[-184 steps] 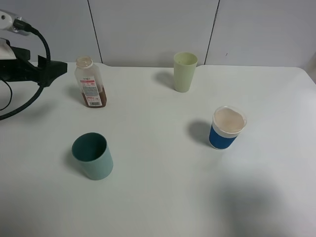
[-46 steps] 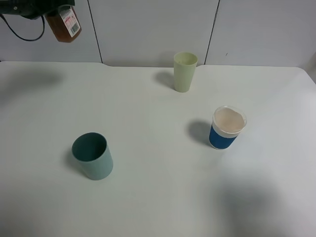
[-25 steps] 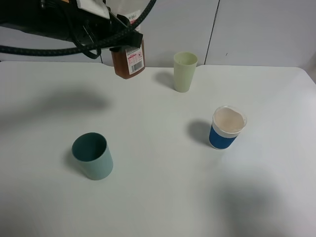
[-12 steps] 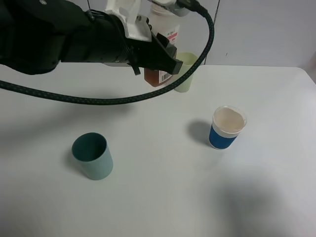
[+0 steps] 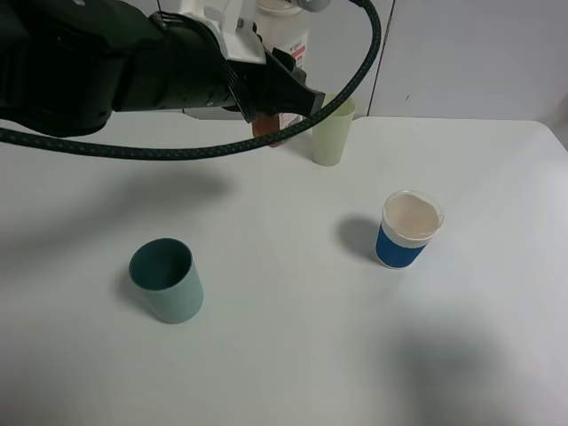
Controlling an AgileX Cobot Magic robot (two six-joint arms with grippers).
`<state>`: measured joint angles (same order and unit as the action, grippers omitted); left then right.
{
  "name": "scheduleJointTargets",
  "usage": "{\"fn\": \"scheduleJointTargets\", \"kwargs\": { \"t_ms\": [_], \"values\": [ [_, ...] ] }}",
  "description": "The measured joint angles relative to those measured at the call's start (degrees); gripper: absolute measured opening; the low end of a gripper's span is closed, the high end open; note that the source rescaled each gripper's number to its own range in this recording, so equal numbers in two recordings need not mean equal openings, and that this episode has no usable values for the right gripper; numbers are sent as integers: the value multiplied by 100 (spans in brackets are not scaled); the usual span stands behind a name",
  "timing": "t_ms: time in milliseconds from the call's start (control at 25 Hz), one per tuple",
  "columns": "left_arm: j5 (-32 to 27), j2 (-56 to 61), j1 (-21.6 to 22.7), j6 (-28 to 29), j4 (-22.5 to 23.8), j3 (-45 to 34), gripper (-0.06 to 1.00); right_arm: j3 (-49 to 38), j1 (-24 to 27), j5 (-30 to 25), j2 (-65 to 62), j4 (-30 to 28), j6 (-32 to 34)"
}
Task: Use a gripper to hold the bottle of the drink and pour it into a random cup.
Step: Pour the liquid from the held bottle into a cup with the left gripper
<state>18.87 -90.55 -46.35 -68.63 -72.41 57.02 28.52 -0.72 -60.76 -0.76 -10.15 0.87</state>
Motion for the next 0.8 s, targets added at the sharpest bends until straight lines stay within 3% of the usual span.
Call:
{"fn": "scheduleJointTargets", "kwargs": {
  "t_ms": [160,440,560,800],
  "values": [
    [70,-24,-105,-237,-544,0,1,0,0,0,0,0,0],
    [805,-254,-379,-2360,-2388,0,1,0,0,0,0,0,0],
    [1111,-336,-411,-2835,-2636,50,1,0,0,0,0,0,0],
    [1462,-446,-532,-2940,-2708,340,1,0,0,0,0,0,0]
  ]
}}
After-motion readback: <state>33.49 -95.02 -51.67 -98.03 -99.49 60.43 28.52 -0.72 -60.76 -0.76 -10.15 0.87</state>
